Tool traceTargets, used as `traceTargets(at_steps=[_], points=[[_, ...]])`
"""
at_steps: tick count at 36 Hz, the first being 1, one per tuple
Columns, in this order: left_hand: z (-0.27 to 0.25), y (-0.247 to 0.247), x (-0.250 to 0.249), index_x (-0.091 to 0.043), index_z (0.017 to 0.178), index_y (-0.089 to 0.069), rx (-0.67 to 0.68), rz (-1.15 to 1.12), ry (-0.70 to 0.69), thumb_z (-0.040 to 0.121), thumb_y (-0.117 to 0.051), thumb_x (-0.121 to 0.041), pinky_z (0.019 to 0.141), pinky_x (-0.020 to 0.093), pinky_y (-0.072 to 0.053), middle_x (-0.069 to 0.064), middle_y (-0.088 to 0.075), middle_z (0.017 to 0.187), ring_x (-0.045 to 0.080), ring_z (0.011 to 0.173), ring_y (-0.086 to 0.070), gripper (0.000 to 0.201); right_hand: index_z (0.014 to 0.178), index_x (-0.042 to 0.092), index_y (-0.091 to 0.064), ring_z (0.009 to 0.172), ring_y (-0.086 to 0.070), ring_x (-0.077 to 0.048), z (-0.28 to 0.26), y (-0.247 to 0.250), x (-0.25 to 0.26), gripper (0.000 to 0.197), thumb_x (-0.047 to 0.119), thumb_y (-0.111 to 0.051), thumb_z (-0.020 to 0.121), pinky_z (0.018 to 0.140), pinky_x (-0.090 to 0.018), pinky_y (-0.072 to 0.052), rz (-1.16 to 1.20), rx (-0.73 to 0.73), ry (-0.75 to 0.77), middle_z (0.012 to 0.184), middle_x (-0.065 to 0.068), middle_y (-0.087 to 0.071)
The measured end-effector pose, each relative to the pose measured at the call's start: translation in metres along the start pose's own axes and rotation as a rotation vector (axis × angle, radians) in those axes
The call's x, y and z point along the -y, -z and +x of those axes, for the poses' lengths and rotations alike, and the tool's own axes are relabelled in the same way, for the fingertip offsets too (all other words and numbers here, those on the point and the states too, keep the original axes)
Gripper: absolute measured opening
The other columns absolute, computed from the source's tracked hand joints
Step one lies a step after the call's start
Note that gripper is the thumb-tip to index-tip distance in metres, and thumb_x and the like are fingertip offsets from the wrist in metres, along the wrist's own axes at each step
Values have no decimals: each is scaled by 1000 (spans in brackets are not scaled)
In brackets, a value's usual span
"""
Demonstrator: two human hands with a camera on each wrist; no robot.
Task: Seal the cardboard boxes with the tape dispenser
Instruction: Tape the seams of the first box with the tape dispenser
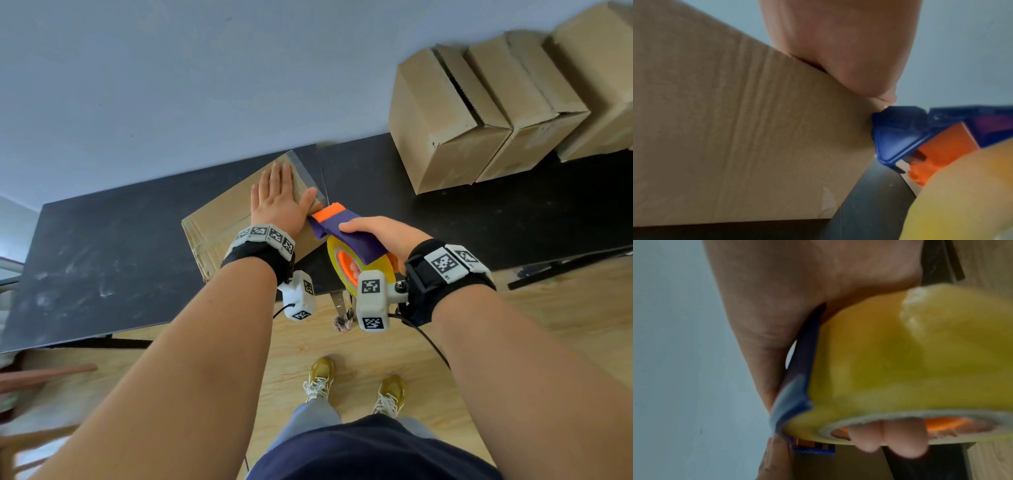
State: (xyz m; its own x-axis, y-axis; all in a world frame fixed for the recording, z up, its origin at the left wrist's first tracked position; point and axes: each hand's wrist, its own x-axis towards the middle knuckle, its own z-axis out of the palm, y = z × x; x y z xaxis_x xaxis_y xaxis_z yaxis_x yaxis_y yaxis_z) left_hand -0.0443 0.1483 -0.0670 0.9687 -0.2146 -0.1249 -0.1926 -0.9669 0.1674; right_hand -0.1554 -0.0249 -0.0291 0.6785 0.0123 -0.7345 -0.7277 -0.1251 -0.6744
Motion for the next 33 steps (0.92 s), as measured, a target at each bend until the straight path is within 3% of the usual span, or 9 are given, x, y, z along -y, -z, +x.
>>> traceTargets(at_steps=[8, 13, 16, 18, 21, 24, 25, 29, 33], points=[[-1, 0, 0, -20, 154, 2, -7, -2, -4, 96, -16, -61, 120, 40, 5, -3, 5, 161, 17, 148, 7, 73, 89, 15, -66, 73, -61, -22, 0, 0, -5, 22, 36, -61, 93, 80, -35, -51, 126, 4, -60, 87, -12, -68], [-2, -2, 1, -20, 154, 2, -15, 4, -5, 96, -14, -62, 120, 39, 5, -3, 6, 161, 16, 148, 8, 73, 105, 11, -72, 92, -64, -27, 14, -6, -37, 62, 57, -76, 65, 101, -46, -47, 48, -60, -123, 104, -12, -73], [-2, -2, 2, -20, 154, 2, -12, 5, -1, 96, -13, -62, 120, 40, 5, -3, 6, 161, 16, 148, 8, 74, 107, 10, -71, 92, -65, -24, 19, 1, -41, 49, 50, -74, 78, 96, -41, -49, 75, -124, -101, 106, -12, -73], [-3, -2, 1, -20, 154, 2, -14, 7, -2, 95, -13, -62, 120, 40, 5, -3, 6, 161, 16, 148, 8, 74, 103, 11, -72, 95, -68, -24, 23, 8, -37, 49, 51, -76, 75, 95, -38, -53, 101, -194, -59, 103, -10, -74], [-3, -2, 1, -20, 154, 2, -16, 8, -3, 96, -13, -62, 120, 39, 6, -4, 7, 161, 16, 148, 9, 73, 104, 8, -68, 85, -70, -27, 31, 13, -25, 55, 50, -78, 71, 78, -32, -59, 124, -247, -24, 96, -14, -72], [-2, -2, 1, -20, 154, 2, -16, 8, -2, 96, -13, -62, 119, 39, 7, -4, 6, 161, 15, 148, 8, 73, 101, 9, -64, 95, -69, -36, 40, 17, -11, 68, 52, -73, 49, 93, -48, -55, 53, -237, -27, 102, -18, -70], [-2, -2, 2, -20, 154, 2, -15, 7, -3, 96, -13, -62, 119, 39, 7, -4, 7, 161, 15, 148, 9, 73, 99, 8, -62, 95, -69, -36, 42, 19, -8, 65, 49, -69, 49, 93, -46, -54, 21, -240, -18, 102, -17, -70], [-1, -4, 3, -20, 154, 2, -26, 3, -12, 95, -12, -63, 119, 39, 7, -4, 7, 161, 15, 147, 9, 74, 95, 9, -58, 82, -56, -27, 56, 22, 2, 31, 34, -63, 77, 69, -30, -42, -224, -316, 11, 90, -10, -60], [-2, -7, 3, -22, 154, 1, -47, -2, -12, 95, -12, -64, 119, 39, 8, -5, 6, 161, 14, 147, 9, 74, 132, 20, -43, 80, -57, -26, 76, 19, -3, 51, 36, -62, 87, 62, -29, -38, -569, -368, 74, 77, 1, -51]])
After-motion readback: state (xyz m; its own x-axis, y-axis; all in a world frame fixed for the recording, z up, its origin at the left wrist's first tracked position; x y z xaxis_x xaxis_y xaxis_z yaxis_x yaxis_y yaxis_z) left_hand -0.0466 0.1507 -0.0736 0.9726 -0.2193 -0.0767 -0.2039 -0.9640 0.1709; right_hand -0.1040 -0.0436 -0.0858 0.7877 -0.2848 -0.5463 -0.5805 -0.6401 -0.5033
